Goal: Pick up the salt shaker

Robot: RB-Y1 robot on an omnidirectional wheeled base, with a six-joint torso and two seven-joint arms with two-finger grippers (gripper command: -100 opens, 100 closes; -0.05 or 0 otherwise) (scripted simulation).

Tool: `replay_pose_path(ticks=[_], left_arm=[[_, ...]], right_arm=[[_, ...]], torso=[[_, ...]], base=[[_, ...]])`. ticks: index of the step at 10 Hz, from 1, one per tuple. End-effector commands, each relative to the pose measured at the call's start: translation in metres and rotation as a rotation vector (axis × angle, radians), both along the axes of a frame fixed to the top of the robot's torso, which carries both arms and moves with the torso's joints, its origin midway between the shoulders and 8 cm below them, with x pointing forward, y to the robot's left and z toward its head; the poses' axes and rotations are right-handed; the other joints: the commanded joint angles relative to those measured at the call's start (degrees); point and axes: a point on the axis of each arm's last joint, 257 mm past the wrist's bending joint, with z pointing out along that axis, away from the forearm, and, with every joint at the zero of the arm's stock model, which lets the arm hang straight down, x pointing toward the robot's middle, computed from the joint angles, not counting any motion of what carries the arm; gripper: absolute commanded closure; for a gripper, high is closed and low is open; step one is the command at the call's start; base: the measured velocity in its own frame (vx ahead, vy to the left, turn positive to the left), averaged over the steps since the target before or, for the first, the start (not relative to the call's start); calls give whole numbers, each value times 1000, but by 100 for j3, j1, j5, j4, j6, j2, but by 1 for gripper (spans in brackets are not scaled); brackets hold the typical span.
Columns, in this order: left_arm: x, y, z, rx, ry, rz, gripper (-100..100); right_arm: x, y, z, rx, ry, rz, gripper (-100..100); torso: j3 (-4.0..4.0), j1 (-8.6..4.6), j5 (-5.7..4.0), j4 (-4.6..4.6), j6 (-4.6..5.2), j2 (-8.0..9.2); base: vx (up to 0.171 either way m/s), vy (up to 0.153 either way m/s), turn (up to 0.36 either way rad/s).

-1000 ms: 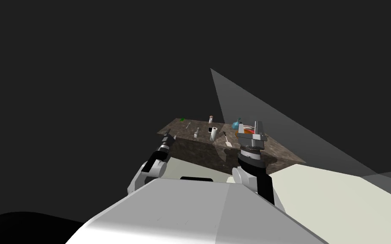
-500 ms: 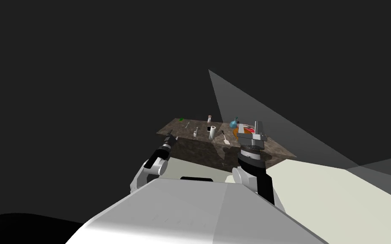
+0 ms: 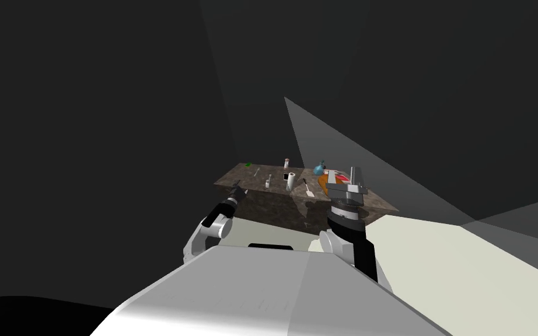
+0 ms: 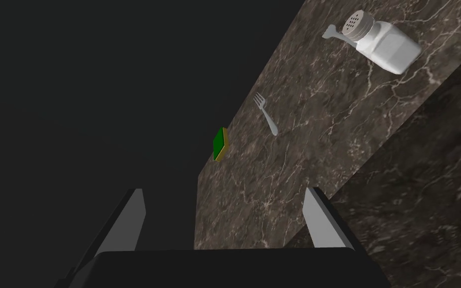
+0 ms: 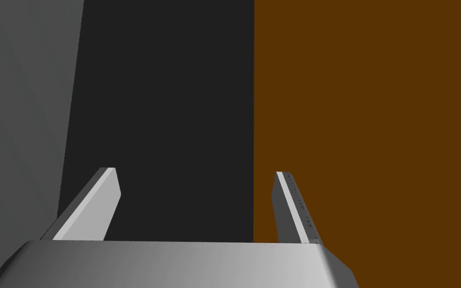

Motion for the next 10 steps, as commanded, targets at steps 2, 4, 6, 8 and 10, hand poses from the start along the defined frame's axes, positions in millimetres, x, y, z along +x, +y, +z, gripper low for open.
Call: replay_pose_path(ticks=[2, 4, 6, 8, 10], left_arm=[[4, -11, -12, -45, 63, -21, -100], [6, -18, -22, -70, 112, -33, -100], [7, -24, -31, -91, 158, -45, -100], [8, -30, -40, -110, 206, -55, -100], [9, -36, -48, -127, 249, -65, -100]], right_arm=[[0, 0, 0, 0, 0, 0, 0], [0, 0, 0, 0, 0, 0, 0], [0, 0, 0, 0, 0, 0, 0], [0, 0, 0, 0, 0, 0, 0], [0, 0, 0, 0, 0, 0, 0]], torso=[[-1, -1, 0, 0, -1, -2], [-4, -1, 0, -1, -2, -6], [-6, -1, 0, -2, -2, -10], [-9, -2, 0, -4, -2, -15], [-11, -3, -1, -4, -2, -18]], base=[[-1, 6, -49], [10, 6, -36], [23, 7, -35], [32, 3, -24], [45, 4, -23]])
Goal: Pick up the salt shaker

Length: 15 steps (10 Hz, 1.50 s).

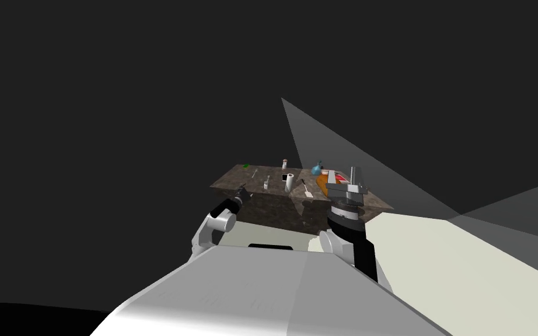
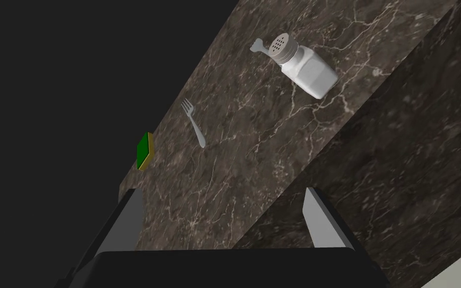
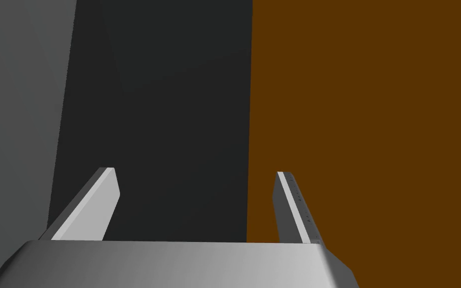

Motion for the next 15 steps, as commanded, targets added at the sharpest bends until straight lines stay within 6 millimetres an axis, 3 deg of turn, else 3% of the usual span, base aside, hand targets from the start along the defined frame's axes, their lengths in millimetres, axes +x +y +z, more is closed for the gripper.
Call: replay_pose_path(ticks=[1, 15], left_arm=[[-1, -3, -8, -7, 43, -6, -100], [-14, -37, -65, -64, 376, -46, -100]], right_arm=[[0, 0, 0, 0, 0, 0, 0], [0, 0, 0, 0, 0, 0, 0]], torso=[[0, 0, 0, 0, 0, 0], [-9, 0, 0, -4, -2, -15]], base=[[45, 3, -15], [70, 3, -9]])
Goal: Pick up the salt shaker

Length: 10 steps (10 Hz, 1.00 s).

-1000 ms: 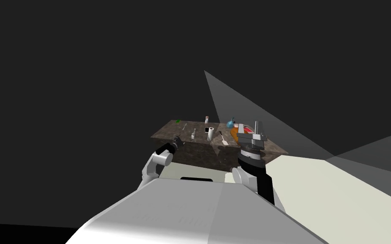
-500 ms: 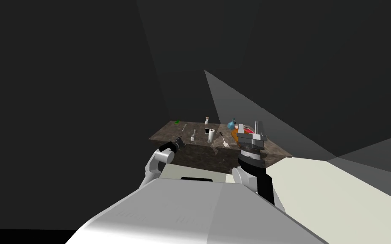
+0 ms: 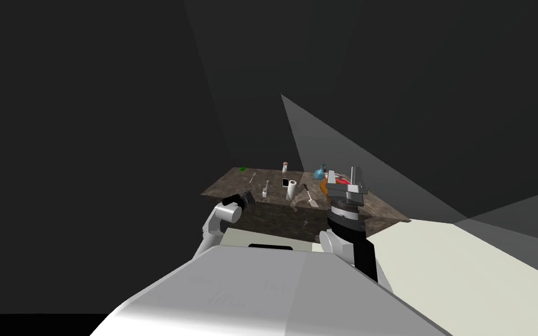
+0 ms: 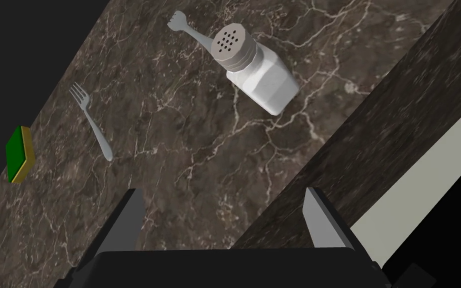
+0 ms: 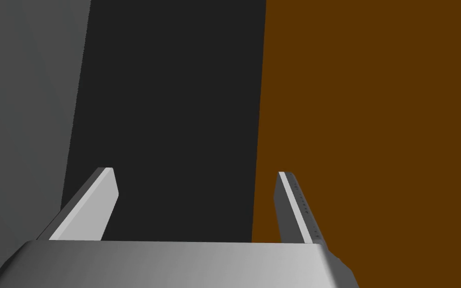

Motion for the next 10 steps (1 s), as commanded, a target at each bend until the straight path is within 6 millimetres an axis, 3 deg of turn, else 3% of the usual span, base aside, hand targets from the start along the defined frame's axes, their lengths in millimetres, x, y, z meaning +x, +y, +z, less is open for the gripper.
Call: replay_pose_path(ticks=[1, 7, 10], left_arm=[[-3, -5, -5, -8, 42, -3, -100], [-14, -22, -17, -31, 156, -12, -100], [-23, -45, -20, -72, 231, -23, -100]], right_arm=[[0, 0, 0, 0, 0, 0, 0], [0, 0, 0, 0, 0, 0, 0], [0, 0, 0, 0, 0, 0, 0]], torso=[[0, 0, 0, 0, 0, 0], [-2, -3, -1, 0, 0, -4], [2, -7, -2, 1, 0, 3]], base=[[86, 12, -4], [73, -2, -4], [70, -7, -8]])
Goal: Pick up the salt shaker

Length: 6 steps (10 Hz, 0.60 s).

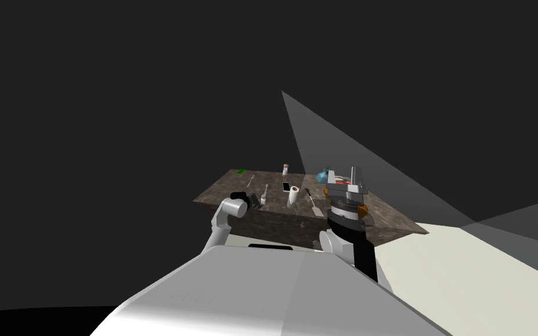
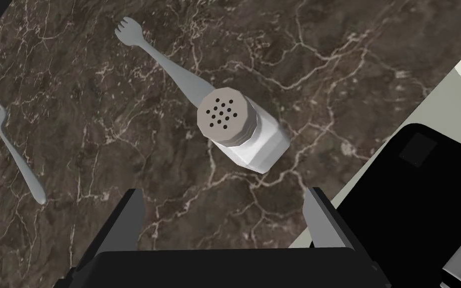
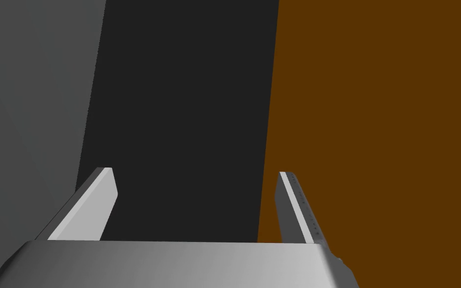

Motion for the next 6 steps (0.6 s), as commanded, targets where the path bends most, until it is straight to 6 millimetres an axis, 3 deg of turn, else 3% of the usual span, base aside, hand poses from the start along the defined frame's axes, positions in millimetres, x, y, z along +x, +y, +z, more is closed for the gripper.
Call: replay_pose_path(ticks=[1, 3, 4, 5, 6], left_arm=[[-5, -13, 0, -28, 36, -5, -100], [-9, -31, 3, -66, 59, -11, -100], [-10, -25, 1, -55, 52, -9, -100], [-10, -26, 1, -57, 54, -9, 0], [-7, -26, -5, -56, 53, -8, -100]], right_arm=[[0, 0, 0, 0, 0, 0, 0], [0, 0, 0, 0, 0, 0, 0], [0, 0, 0, 0, 0, 0, 0], [0, 0, 0, 0, 0, 0, 0], [0, 0, 0, 0, 0, 0, 0]], torso=[[0, 0, 0, 0, 0, 0], [1, 1, 0, 0, 0, 2], [4, 2, 0, 1, -1, 8], [9, 4, 1, 3, -1, 17], [13, 5, 1, 5, -1, 23]], base=[[72, -5, -10], [54, -4, -7], [18, -2, -1], [0, 0, 0], [12, -13, -8]])
